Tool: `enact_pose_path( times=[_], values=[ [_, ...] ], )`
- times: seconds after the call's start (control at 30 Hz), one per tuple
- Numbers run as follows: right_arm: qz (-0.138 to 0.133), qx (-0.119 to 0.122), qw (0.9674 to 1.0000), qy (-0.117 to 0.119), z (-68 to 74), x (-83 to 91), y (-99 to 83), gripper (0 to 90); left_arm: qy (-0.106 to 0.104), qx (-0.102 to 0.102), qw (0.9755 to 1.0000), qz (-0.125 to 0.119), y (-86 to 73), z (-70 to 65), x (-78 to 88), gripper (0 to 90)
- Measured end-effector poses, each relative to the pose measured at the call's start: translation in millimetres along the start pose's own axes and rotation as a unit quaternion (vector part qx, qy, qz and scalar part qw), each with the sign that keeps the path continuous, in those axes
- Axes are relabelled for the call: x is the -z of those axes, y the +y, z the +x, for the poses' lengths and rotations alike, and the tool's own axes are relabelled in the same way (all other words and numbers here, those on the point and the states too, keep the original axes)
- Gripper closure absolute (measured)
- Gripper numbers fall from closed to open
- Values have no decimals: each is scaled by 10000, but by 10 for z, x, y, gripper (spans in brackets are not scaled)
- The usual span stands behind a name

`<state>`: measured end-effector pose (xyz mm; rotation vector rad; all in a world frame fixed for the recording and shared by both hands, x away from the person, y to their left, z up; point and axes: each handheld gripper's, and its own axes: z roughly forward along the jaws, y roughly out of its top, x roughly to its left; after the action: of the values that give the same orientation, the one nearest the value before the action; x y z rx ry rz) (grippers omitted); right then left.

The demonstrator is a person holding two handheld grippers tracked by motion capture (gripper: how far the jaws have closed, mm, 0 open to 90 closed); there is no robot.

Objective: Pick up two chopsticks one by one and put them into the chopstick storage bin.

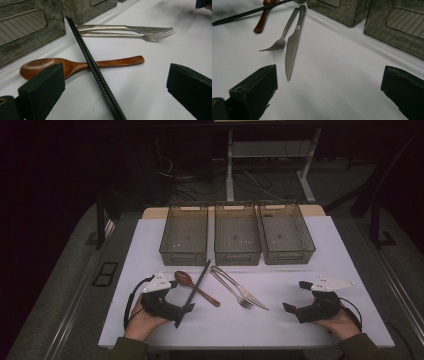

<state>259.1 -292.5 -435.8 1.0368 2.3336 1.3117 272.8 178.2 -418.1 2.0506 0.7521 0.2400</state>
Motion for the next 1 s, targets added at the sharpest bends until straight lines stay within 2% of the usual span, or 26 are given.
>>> enact_pose_path(
  times=[0.2,0.3,0.47,0.5,0.7,0.83,0.93,1.0],
  values=[
    [14,10,10000,10,8,-2,1,2,102,-39,9999,125,-9,11,11,55],
    [20,20,10000,-1,8,-5,-1,2,151,36,9997,170,-20,23,5,135],
    [41,19,10000,0,7,-10,0,1,170,73,9994,277,-37,38,-1,207],
    [37,13,10000,-1,7,-10,2,1,131,93,9994,301,-47,51,-3,267],
    [52,21,10000,2,3,-17,-1,2,37,206,9989,411,-73,85,-18,468],
    [51,26,10000,0,1,-20,-2,1,-29,222,9986,476,-79,84,-37,572],
    [57,25,10000,-4,0,-18,-1,2,-83,178,9983,553,-84,78,-65,600],
    [59,12,10000,-7,0,-13,0,2,-28,172,9979,628,-86,73,-80,652]
  ],
)
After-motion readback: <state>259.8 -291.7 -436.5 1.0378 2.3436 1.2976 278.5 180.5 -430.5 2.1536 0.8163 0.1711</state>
